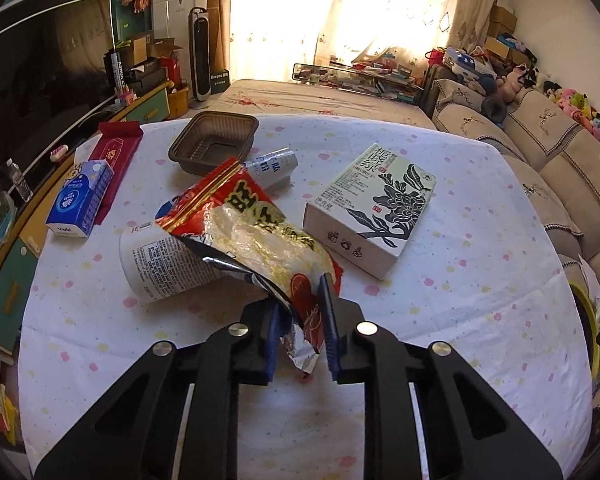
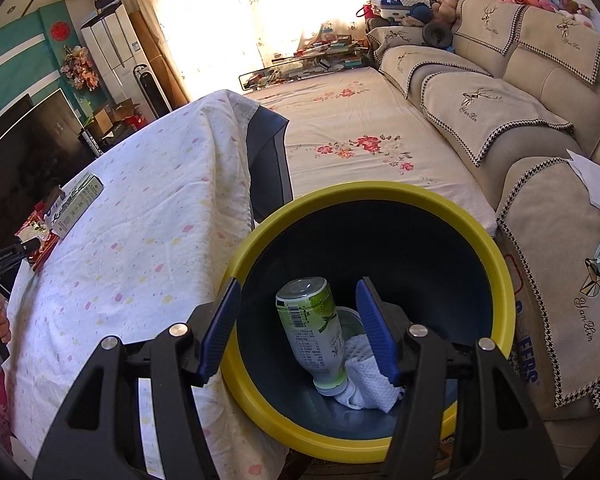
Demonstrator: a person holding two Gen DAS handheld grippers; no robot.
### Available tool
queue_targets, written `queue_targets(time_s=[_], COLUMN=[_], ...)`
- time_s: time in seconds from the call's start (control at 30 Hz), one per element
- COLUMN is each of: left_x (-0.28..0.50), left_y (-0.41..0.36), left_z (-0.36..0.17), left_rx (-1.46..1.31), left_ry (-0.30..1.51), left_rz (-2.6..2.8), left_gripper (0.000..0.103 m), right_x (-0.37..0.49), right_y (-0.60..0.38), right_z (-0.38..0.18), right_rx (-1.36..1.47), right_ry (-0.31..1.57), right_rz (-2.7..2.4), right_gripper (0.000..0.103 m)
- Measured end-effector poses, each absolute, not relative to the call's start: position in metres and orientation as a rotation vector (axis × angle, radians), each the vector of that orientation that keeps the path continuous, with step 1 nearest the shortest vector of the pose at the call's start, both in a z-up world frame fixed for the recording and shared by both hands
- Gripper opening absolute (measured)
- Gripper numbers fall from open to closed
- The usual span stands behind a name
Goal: Collect trash
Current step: 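Grasp the red snack bag with the left tool and lift it, then carry the snack bag over the bin and open the left tool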
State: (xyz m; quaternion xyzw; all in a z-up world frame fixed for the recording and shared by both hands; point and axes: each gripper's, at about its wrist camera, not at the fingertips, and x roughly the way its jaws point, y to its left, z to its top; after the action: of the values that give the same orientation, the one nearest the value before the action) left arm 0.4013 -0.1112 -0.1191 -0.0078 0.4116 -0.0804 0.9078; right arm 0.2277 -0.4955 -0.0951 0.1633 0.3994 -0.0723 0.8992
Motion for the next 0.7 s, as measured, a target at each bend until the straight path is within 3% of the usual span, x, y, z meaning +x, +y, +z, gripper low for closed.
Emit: queue_targets(time_s=[0.1, 0.7], left_x=[0.391, 0.309], left_y=[-0.116, -0.220], left_z=[-0.111, -0.067], left_rx=[0.004, 0.157], left_ry=[0.824, 0.731], left_rz=[-0.175, -0.412], left_gripper=[0.008, 0.008], right_x=[0.226, 0.196], right_y=[-0.495, -0.514], right_z=[-0.096, -0.100], right_rx=[0.338, 0.381], right_ry=[0.822, 0.797], right_rz=[-0.150, -0.206], right_gripper=[0.057, 0.057])
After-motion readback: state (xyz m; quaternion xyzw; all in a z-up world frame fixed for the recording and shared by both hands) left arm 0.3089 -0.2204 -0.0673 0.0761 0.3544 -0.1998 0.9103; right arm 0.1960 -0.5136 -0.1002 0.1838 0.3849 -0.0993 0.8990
